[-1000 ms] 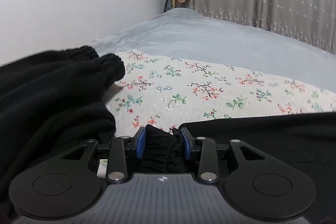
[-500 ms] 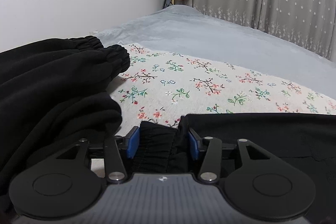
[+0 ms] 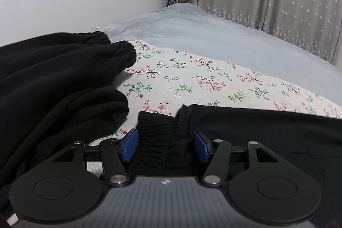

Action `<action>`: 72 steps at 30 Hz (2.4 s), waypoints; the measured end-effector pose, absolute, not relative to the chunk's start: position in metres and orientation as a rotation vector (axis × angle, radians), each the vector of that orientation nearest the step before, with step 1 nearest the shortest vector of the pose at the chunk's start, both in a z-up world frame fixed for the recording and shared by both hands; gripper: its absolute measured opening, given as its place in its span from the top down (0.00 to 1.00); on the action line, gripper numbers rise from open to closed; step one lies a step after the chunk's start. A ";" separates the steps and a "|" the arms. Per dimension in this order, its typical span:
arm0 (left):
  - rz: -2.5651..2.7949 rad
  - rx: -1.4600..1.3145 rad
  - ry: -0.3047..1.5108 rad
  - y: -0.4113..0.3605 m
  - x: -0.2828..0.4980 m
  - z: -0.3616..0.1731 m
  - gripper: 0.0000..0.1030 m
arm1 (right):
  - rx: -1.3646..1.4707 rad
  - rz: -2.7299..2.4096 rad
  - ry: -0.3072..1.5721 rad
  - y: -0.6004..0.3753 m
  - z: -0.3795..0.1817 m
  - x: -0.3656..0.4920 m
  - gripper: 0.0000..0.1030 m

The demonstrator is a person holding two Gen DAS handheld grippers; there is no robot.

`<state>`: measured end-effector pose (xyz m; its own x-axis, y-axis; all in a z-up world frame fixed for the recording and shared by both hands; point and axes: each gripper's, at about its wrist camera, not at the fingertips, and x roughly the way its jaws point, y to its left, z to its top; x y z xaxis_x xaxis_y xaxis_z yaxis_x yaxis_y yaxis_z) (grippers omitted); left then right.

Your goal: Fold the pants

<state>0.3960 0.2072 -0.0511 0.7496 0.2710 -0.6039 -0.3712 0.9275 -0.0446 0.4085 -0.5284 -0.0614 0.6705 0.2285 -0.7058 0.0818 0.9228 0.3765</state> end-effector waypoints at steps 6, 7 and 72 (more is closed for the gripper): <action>0.365 -0.148 0.632 0.211 0.406 -0.052 0.34 | -0.049 -0.144 0.679 -0.494 -0.016 0.426 0.99; 0.369 -0.130 0.635 0.208 0.410 -0.052 0.34 | -0.065 -0.173 0.630 -0.497 -0.001 0.435 0.99; 0.349 -0.767 0.745 0.248 0.201 -0.055 0.34 | 0.884 -0.493 0.694 -0.528 -0.073 0.070 0.44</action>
<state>0.2014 0.2483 -0.0553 0.6954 0.0232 -0.7182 -0.5371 0.6808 -0.4981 0.0705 -0.5279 -0.0728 0.6811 -0.1079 -0.7242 0.6482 0.5488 0.5279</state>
